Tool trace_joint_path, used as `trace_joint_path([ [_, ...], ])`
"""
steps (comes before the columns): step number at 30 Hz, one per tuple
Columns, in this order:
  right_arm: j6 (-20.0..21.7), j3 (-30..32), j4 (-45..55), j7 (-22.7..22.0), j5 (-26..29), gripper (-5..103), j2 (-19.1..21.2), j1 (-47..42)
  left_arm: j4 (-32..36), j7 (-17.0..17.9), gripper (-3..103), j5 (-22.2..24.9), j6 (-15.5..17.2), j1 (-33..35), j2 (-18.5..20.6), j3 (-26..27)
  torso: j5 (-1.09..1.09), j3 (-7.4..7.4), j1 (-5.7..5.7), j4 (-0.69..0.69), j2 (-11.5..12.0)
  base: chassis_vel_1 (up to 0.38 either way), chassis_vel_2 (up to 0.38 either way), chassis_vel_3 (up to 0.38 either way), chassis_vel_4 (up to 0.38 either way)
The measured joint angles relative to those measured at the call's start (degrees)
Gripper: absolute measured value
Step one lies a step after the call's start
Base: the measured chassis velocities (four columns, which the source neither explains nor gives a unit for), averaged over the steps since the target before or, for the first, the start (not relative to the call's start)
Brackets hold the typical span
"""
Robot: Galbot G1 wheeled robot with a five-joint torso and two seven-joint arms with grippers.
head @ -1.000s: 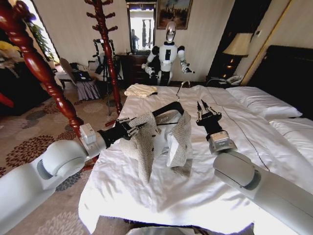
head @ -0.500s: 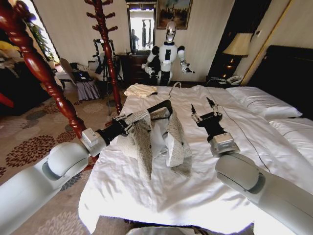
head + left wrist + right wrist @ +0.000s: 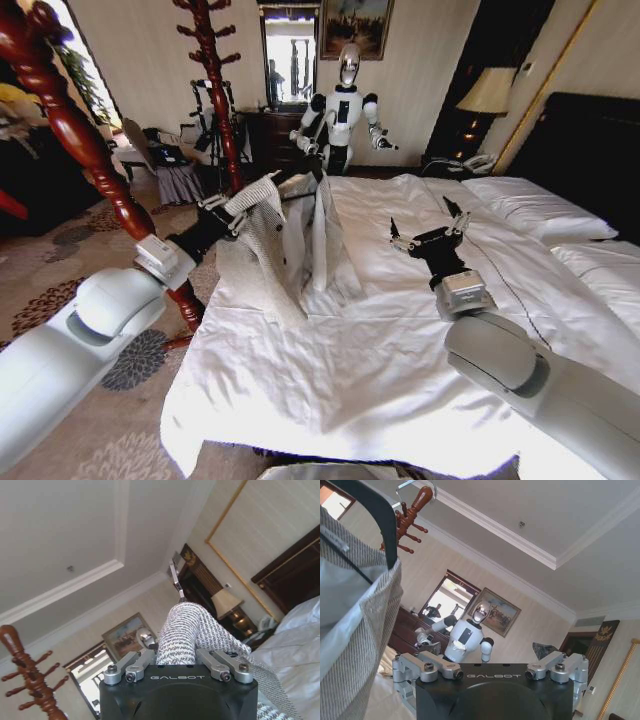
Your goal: Pick up the clothes from the bed and hang them on the clothes hanger.
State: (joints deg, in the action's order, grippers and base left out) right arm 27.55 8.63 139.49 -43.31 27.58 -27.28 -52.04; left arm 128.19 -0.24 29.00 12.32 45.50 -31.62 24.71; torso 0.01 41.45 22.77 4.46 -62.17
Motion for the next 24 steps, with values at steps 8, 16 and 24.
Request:
trace_joint_path([
  [8, -0.2, 4.0, 1.2, -0.3, -0.1, 100, 1.2, -4.1, -1.5, -0.9, 20, -5.8, -1.4, 5.4, -5.4, 9.6, -0.01, 0.00, 0.00, 0.01, 0.0, 0.000, 0.000, 0.000, 0.000],
  [16, -0.9, 4.4, 0.2, -0.5, 0.2, 100, 1.7, -3.7, 1.5, -1.1, 8, -7.6, -2.9, 15.1, -11.1, 23.8, -0.01, 0.00, 0.00, 0.00, 0.0, 0.000, 0.000, 0.000, 0.000],
  [24, -1.1, 4.0, -1.0, -0.5, 0.6, 100, 1.2, -3.6, -0.6, -2.3, 7, -13.3, -8.1, 21.0, -17.3, 25.4, -0.02, -0.01, -0.01, 0.02, 0.0, 0.000, 0.000, 0.000, 0.000],
])
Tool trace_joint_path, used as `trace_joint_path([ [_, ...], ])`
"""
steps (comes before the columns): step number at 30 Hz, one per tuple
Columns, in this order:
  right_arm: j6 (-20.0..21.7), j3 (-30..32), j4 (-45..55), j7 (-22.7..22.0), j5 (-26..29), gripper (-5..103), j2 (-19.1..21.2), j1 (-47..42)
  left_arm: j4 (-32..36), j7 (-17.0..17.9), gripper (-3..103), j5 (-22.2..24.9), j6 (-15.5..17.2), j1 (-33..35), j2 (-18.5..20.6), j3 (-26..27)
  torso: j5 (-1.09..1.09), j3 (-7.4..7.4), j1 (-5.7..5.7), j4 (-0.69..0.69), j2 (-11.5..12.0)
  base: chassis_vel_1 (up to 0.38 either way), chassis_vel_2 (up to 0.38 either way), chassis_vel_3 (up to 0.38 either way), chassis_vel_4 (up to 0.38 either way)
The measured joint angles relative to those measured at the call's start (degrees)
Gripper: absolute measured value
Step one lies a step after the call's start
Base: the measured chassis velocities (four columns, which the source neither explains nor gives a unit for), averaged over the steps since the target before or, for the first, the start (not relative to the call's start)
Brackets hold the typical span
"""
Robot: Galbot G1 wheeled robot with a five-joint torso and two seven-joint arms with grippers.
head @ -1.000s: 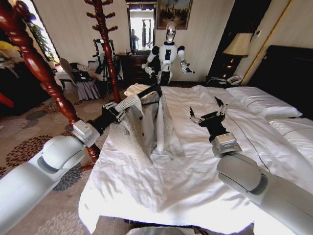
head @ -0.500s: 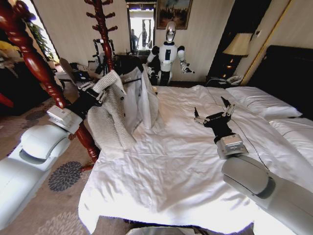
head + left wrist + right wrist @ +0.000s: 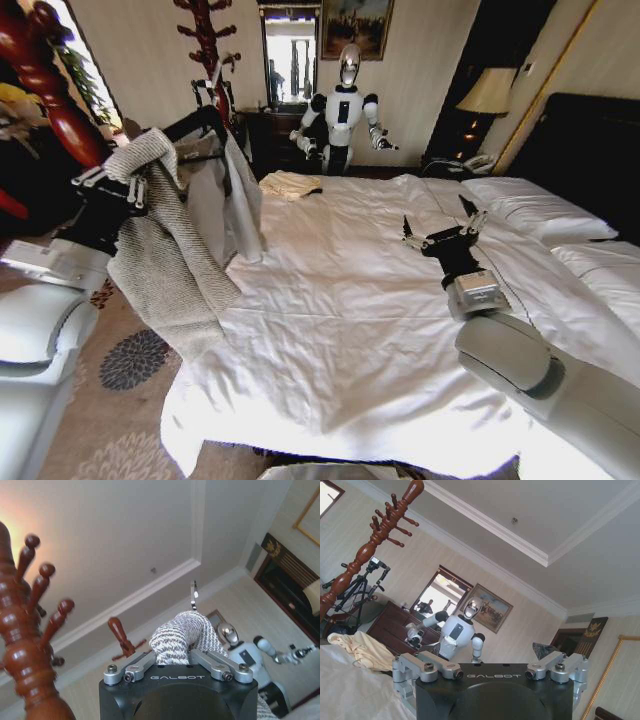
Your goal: Pick up the clothes from the bed and hang them on the clothes hanger.
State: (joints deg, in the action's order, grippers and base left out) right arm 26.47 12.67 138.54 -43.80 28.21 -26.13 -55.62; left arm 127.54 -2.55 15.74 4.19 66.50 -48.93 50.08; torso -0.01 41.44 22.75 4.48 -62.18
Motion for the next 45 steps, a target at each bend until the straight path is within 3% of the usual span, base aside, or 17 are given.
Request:
trace_joint_path([
  [4, -0.2, -0.1, -0.2, 0.1, -0.1, 100, -0.2, -0.2, -1.1, 0.6, 7, -4.8, -4.6, 0.9, -3.0, -1.4, 0.02, 0.02, 0.03, 0.00, 0.0, 0.000, 0.000, 0.000, 0.000],
  [12, -0.3, 0.8, 1.0, -0.4, -0.2, 100, 0.2, -1.4, 1.3, 1.5, 7, -3.6, -6.4, 0.7, -2.3, 1.6, 0.01, 0.01, 0.01, -0.01, 0.0, 0.000, 0.000, 0.000, 0.000],
  [16, -0.3, 0.9, 1.1, -0.5, -0.1, 100, 0.5, -1.3, 3.4, 2.3, 7, -1.0, -7.7, 2.5, -3.1, 5.7, 0.04, 0.00, 0.01, 0.01, 0.0, 0.000, 0.000, 0.000, 0.000],
  [19, -0.3, 0.9, 0.8, -0.6, 0.2, 100, 0.6, -0.5, 4.8, 3.3, 7, 2.0, -8.9, 5.2, -6.5, 10.0, 0.00, 0.00, 0.01, -0.04, 0.0, 0.000, 0.000, 0.000, 0.000],
  [25, -0.7, 0.7, 0.1, -0.5, 0.5, 100, 1.3, 0.5, 5.0, 2.9, 7, 5.0, -11.6, 7.2, -12.6, 11.4, 0.01, 0.01, 0.01, -0.01, 0.0, 0.000, 0.000, 0.000, 0.000],
  [29, -0.9, 1.0, 0.1, -0.6, 0.9, 100, 2.1, 0.6, 3.0, 3.1, 7, 8.6, -12.1, 4.7, -15.2, 10.6, 0.01, 0.01, 0.01, -0.01, 0.0, 0.000, 0.000, 0.000, 0.000],
  [45, -1.1, 1.0, -0.1, -1.6, 1.1, 100, 2.1, 0.5, -0.3, 3.8, 7, 16.5, -11.6, 0.6, -15.0, 11.3, 0.01, 0.02, 0.02, -0.01, 0.0, 0.000, 0.000, 0.000, 0.000],
])
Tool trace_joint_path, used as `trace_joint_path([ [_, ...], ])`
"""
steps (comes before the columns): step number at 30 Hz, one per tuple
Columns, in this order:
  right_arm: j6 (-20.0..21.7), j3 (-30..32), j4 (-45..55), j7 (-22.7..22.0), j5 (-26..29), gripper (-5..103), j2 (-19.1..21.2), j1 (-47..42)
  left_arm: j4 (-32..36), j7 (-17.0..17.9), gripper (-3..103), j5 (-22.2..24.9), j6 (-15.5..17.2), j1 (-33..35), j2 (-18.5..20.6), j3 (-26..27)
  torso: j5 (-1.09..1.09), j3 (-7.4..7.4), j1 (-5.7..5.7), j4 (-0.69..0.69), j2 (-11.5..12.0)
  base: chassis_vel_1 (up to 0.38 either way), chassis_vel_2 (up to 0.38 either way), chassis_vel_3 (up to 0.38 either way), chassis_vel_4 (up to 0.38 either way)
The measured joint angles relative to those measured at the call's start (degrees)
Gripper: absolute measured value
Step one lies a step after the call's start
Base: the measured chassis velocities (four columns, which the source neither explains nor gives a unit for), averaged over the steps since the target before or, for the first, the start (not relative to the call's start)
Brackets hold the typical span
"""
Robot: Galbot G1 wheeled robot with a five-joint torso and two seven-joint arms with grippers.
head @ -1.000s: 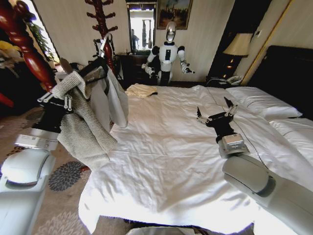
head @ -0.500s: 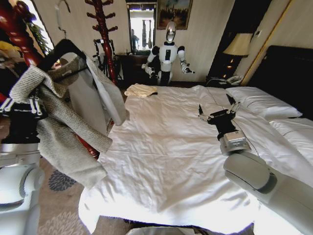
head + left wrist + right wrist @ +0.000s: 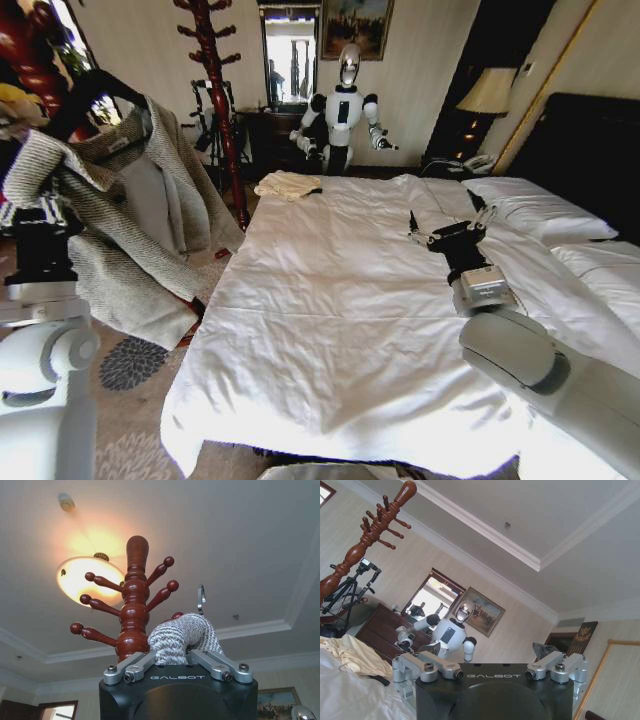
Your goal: Pick up the clothes from the bed and hang them on the clothes hanger.
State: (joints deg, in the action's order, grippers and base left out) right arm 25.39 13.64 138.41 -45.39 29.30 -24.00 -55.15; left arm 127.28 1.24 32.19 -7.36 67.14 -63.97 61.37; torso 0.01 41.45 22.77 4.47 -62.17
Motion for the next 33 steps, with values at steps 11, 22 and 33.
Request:
trace_joint_path([
  [11, 0.3, -0.4, 0.8, -0.7, 2.9, 100, -0.2, 0.8, -3.6, 0.5, 7, 5.5, 1.5, -2.0, 1.9, 0.8, 0.00, 0.00, 0.00, 0.00, 0.0, 0.000, 0.000, 0.000, 0.000],
  [22, 0.7, 0.2, 2.4, -1.8, 4.3, 100, 0.0, -0.1, -10.9, 1.1, 7, 9.3, 2.7, -7.4, 4.3, -1.7, 0.00, 0.00, 0.00, 0.00, 0.0, 0.000, 0.000, 0.000, 0.000],
  [33, 0.7, -0.1, 1.6, -1.8, 4.2, 100, -0.5, 0.2, -14.2, -0.4, 7, 11.8, 3.5, -9.0, 5.9, -3.2, 0.00, 0.00, 0.00, -0.01, 0.0, 0.000, 0.000, 0.000, 0.000],
])
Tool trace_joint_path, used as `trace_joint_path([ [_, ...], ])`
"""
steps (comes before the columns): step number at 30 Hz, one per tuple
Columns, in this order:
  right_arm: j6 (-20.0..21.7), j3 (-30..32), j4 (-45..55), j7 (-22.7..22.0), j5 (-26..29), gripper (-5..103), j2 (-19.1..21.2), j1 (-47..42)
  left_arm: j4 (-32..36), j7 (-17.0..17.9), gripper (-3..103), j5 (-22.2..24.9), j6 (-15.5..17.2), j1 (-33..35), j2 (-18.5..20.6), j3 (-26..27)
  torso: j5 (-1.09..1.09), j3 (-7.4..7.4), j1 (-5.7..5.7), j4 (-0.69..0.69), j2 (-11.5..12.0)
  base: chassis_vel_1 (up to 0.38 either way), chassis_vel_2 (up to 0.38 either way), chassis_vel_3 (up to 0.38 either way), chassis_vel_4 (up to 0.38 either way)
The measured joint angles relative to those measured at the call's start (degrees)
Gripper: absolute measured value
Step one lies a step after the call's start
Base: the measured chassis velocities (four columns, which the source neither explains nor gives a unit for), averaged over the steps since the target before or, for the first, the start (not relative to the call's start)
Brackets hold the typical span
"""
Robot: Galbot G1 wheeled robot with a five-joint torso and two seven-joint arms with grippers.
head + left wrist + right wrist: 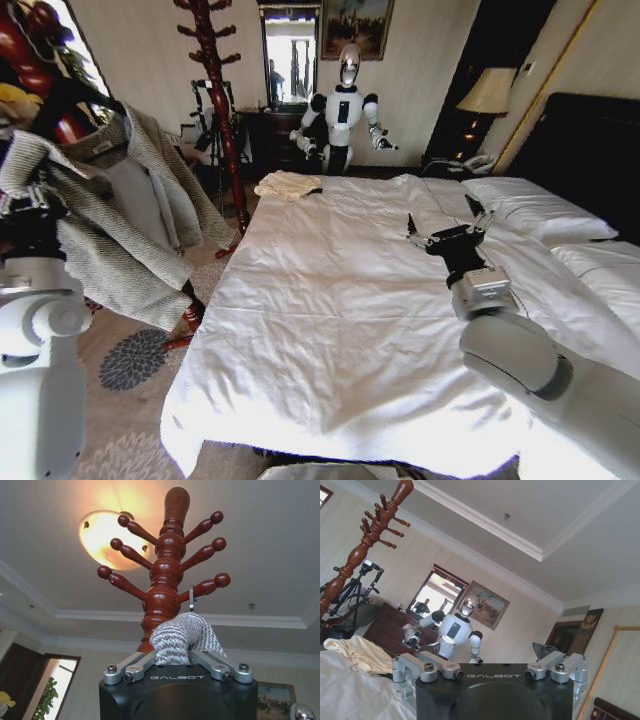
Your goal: Pick up the clothes from the bed and hang them on the clothes hanger.
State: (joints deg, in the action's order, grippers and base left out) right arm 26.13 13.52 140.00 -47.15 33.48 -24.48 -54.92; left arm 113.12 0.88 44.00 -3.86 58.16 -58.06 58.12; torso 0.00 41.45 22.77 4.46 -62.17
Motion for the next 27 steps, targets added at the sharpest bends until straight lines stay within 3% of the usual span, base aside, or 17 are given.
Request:
trace_joint_path([
  [18, 0.0, 0.0, -0.5, 0.0, -0.4, 100, -0.5, -0.7, 0.6, -0.5, 7, -0.1, 0.1, 2.6, -1.9, 0.3, 0.02, -0.01, 0.00, 0.02, 0.0, 0.000, 0.000, 0.000, 0.000],
  [24, -0.1, -0.2, -0.8, 0.1, -0.7, 100, -0.9, -0.7, 2.1, -0.5, 4, -3.4, -0.7, 4.2, -2.6, 0.9, 0.02, -0.01, 0.00, 0.03, 0.0, 0.000, 0.000, 0.000, 0.000],
  [25, -0.1, -0.2, -0.8, 0.1, -0.8, 100, -0.9, -0.9, 3.0, -0.2, 12, -3.9, -1.0, 4.9, -2.9, 1.1, -0.02, 0.00, 0.00, 0.00, 0.0, 0.000, 0.000, 0.000, 0.000],
  [27, -0.1, -0.2, -0.8, 0.1, -0.8, 100, -0.9, -0.9, 3.3, 0.0, 12, -4.0, -1.1, 5.2, -3.0, 1.2, -0.03, 0.00, 0.00, -0.01, 0.0, 0.000, 0.000, 0.000, 0.000],
])
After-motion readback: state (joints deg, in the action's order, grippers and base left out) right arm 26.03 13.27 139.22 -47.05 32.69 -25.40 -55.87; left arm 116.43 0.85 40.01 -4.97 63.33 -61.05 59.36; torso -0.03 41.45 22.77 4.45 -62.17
